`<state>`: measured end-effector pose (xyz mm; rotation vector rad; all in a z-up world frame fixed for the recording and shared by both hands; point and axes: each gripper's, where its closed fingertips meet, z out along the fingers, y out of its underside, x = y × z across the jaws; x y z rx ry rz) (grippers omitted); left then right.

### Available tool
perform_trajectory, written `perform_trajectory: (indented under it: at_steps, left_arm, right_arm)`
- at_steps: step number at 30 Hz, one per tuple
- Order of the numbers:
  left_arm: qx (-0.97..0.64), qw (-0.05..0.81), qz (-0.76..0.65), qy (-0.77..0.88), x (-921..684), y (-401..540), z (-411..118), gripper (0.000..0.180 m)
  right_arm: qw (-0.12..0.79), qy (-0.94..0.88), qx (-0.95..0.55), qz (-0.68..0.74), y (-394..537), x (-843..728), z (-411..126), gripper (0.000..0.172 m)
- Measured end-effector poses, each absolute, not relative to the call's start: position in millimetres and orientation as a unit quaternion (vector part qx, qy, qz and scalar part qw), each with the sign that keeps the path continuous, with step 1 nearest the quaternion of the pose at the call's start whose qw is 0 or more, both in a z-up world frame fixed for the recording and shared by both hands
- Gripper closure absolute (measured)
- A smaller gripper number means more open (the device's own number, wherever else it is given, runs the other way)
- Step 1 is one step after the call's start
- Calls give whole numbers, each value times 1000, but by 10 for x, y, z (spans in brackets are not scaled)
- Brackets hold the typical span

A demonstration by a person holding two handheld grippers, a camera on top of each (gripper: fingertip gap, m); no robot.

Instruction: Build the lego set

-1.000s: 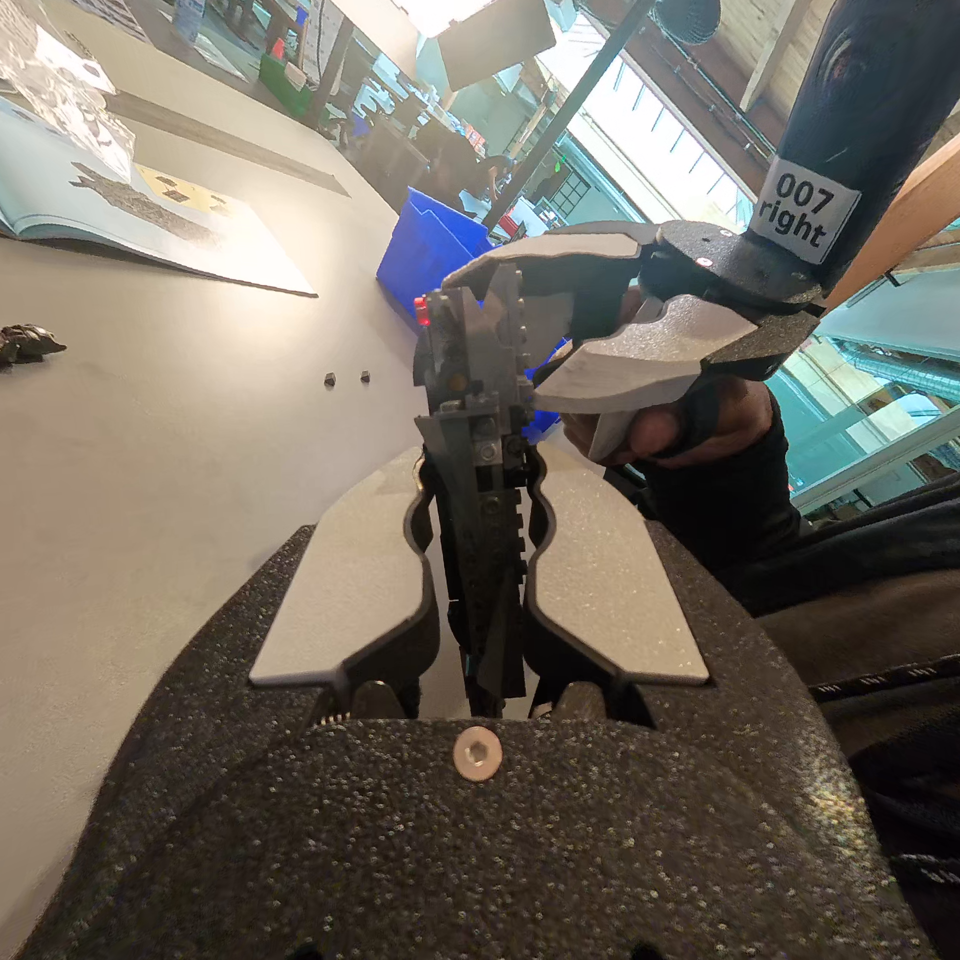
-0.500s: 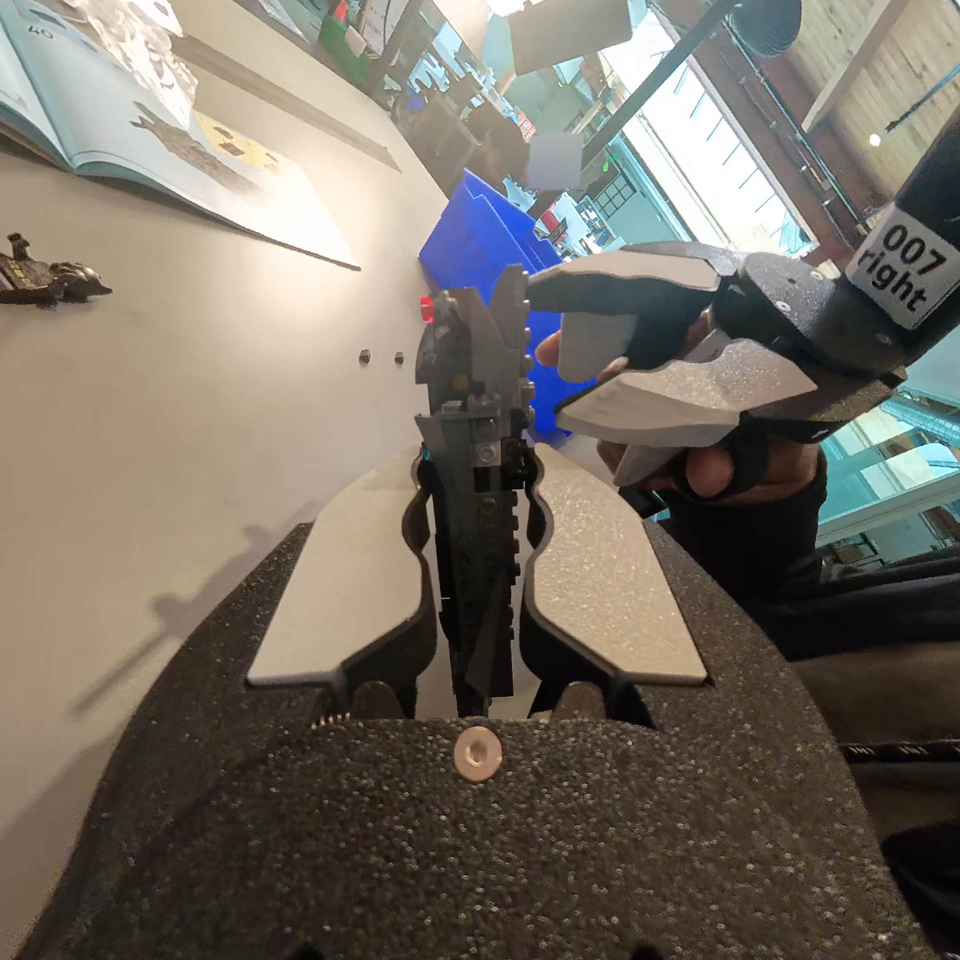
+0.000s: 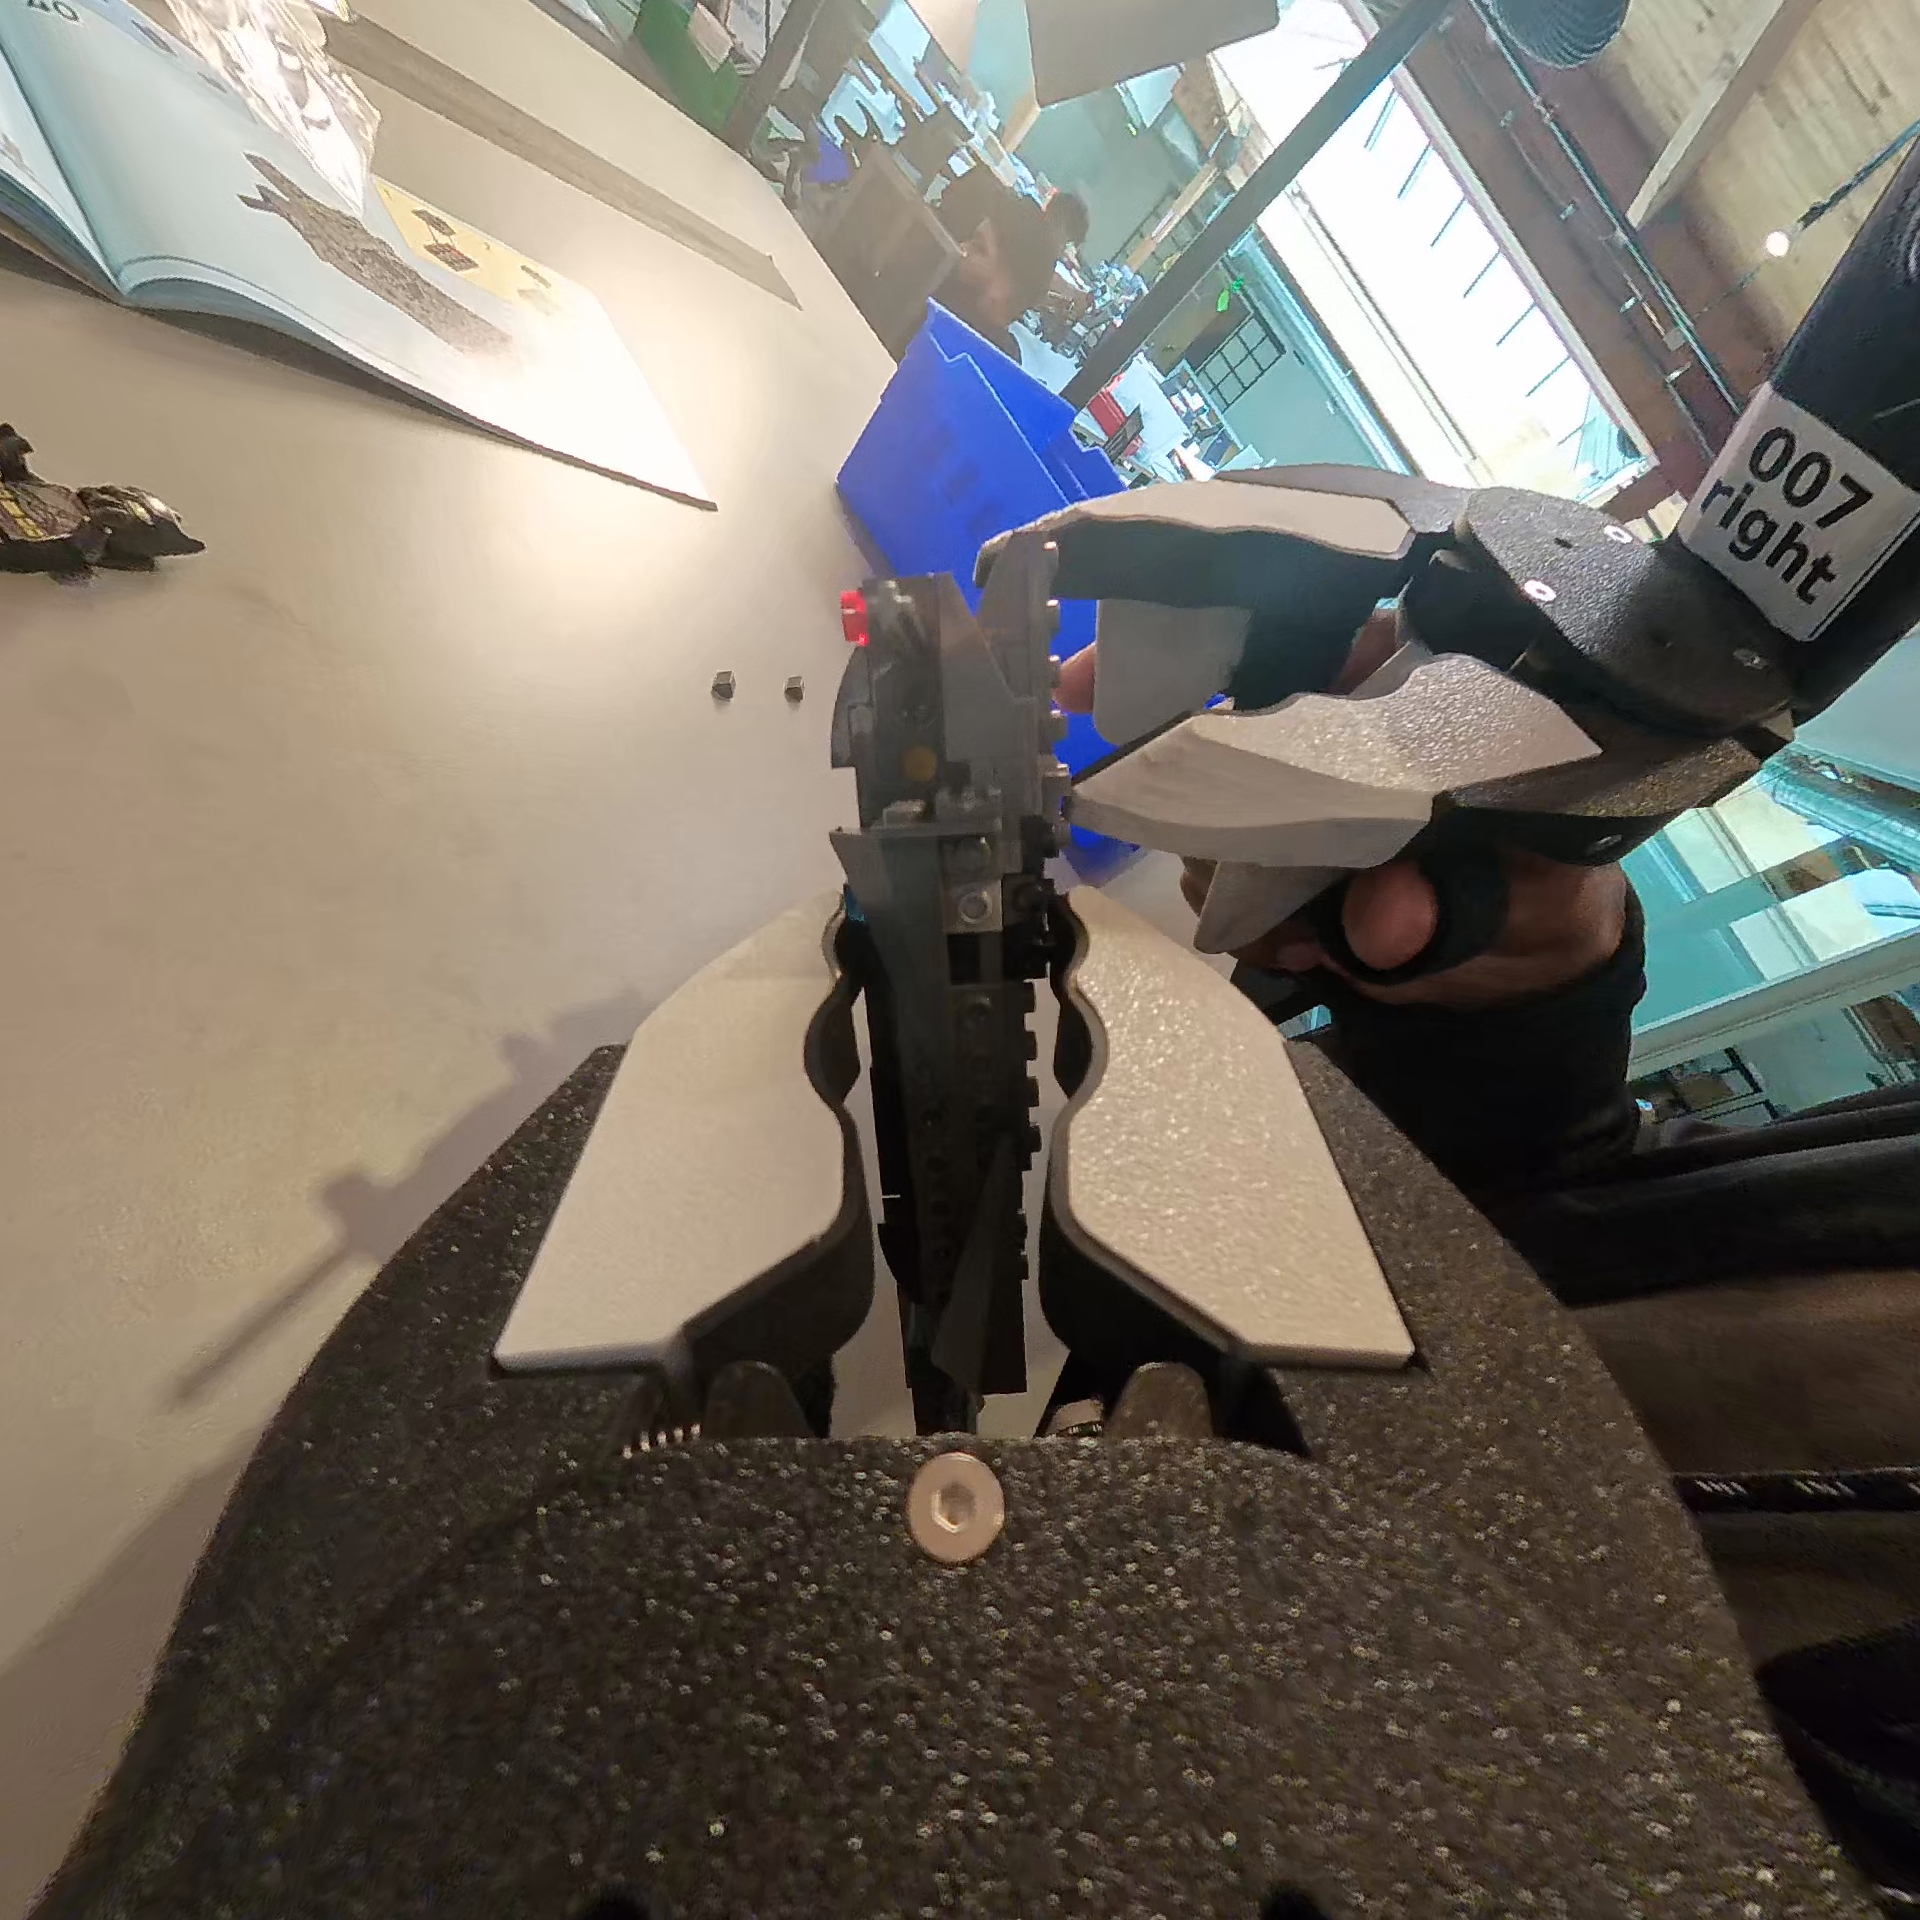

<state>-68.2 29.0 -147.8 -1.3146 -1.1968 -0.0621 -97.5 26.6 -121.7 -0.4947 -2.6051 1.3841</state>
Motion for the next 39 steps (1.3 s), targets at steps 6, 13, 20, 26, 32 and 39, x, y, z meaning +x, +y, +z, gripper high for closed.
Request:
perform_trajectory:
  at_steps: [6,13,20,26,32,39]
  left_arm:
    - [-568,629,-33,-530,-690,285,-1497,146]
    - [-580,627,-22,-520,-676,312,-1481,146]
    - [-582,628,-12,-517,-674,303,-1471,146]
    - [-579,630,-10,-517,-676,286,-1473,146]
    - [-570,635,-25,-521,-674,279,-1495,146]
    - [-530,638,-58,-556,-754,180,-1599,146]
  right_arm:
    - [76,-870,-164,459,265,-949,-1232,120]
    - [69,-868,-167,463,283,-947,-1233,116]
    - [63,-867,-166,465,279,-951,-1227,114]
    - [60,-866,-167,468,257,-953,-1228,113]
    - [71,-866,-170,465,250,-969,-1248,111]
    - [53,-833,-197,514,267,-975,-1161,116]
